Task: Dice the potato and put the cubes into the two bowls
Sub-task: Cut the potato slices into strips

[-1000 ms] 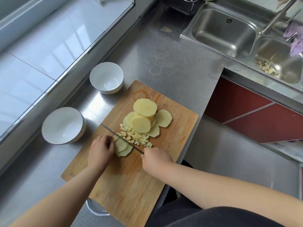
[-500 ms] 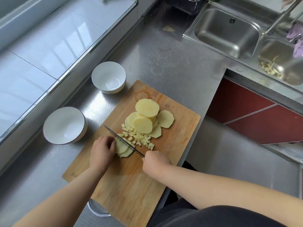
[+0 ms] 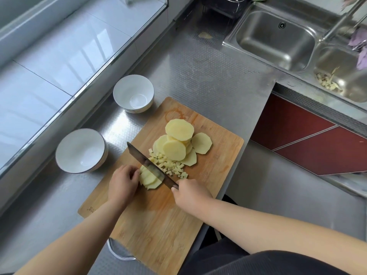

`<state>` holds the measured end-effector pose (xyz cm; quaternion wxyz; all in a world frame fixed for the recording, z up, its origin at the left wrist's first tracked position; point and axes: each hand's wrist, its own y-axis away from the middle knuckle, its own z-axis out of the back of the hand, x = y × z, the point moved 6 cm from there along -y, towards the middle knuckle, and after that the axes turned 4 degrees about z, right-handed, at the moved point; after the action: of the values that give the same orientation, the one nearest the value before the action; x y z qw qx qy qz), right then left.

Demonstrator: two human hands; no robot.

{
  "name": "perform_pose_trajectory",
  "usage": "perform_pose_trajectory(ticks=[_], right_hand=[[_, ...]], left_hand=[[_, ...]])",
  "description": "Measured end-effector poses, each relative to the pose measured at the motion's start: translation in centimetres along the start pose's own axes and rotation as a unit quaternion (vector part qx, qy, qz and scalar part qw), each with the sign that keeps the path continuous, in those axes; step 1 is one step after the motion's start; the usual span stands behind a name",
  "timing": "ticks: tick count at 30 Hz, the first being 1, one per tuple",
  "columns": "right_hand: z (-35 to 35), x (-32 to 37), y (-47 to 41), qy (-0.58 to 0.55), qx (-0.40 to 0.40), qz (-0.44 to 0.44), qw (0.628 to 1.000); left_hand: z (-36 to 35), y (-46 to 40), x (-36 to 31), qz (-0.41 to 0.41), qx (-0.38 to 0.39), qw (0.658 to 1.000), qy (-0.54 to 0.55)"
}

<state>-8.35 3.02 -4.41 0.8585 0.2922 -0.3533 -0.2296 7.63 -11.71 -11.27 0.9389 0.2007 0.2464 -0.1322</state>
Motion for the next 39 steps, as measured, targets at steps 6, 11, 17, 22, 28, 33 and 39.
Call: perform_pose_trajectory(ticks=[6,11,17,22,28,33,39], right_hand=[[-0.5,1.0,0.3,0.042,0.001,0.006,0.999],[-0.8,0.7,0.1,0.058,0.016,-0.013,0.998],[-1.0,0.8,-0.7,0.068,0.040,-0.043,0.996],[-1.8,0.1,-1.2,0.053,0.047,-0.068,0.995],[-1.6,-1.4,-1.3,-0.049,0.045,-0.090,0.994],[-0.6,-1.4,-1.0,-0.041,0.030,-0.043,0.998],[-0.7,0.4,0.0,0.016,0.002,0.002,1.000]], left_hand=[[0.2,0.2,-0.1,-0.013,0.006,1.000,-0.007],[0.2,0.2,-0.3,-0.019,-0.001,1.000,-0.011],[0.4,0.1,-0.5,-0.023,-0.009,0.999,-0.020],[0.5,0.1,-0.2,-0.020,-0.008,0.999,-0.024],[0.4,0.3,-0.4,-0.026,-0.005,0.999,-0.037],[0.6,0.3,-0.6,-0.029,0.002,0.999,-0.037],[0.3,1.0,0.0,-0.036,0.100,0.987,-0.118]])
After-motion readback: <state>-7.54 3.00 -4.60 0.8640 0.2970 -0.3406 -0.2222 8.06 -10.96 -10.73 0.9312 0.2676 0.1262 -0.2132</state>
